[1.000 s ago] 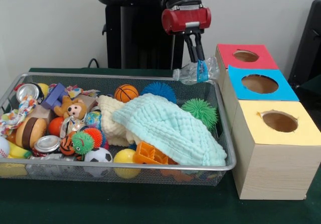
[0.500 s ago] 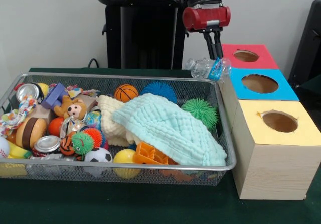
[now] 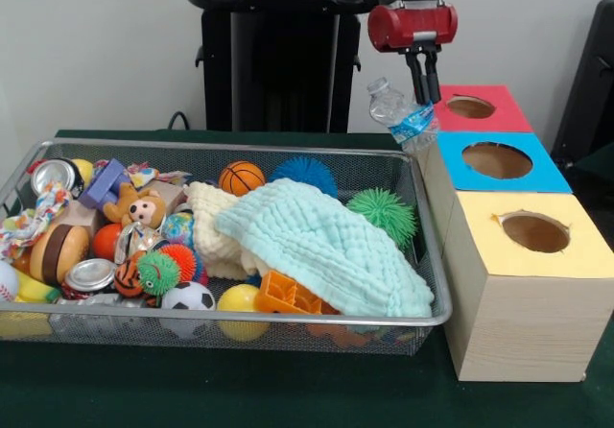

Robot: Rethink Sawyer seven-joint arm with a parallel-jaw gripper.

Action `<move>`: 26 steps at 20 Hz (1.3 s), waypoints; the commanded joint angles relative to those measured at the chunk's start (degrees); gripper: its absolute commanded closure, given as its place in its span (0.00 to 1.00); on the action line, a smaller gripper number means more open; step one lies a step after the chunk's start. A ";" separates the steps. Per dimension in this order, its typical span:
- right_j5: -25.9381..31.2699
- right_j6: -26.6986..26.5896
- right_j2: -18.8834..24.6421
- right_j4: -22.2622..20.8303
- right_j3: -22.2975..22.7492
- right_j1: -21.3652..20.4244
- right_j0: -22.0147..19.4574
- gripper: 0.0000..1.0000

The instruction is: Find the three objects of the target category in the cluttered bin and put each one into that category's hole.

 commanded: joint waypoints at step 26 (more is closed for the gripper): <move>23.90 4.69 21.53 4.80 7.22 -22.00 -12.86 1.00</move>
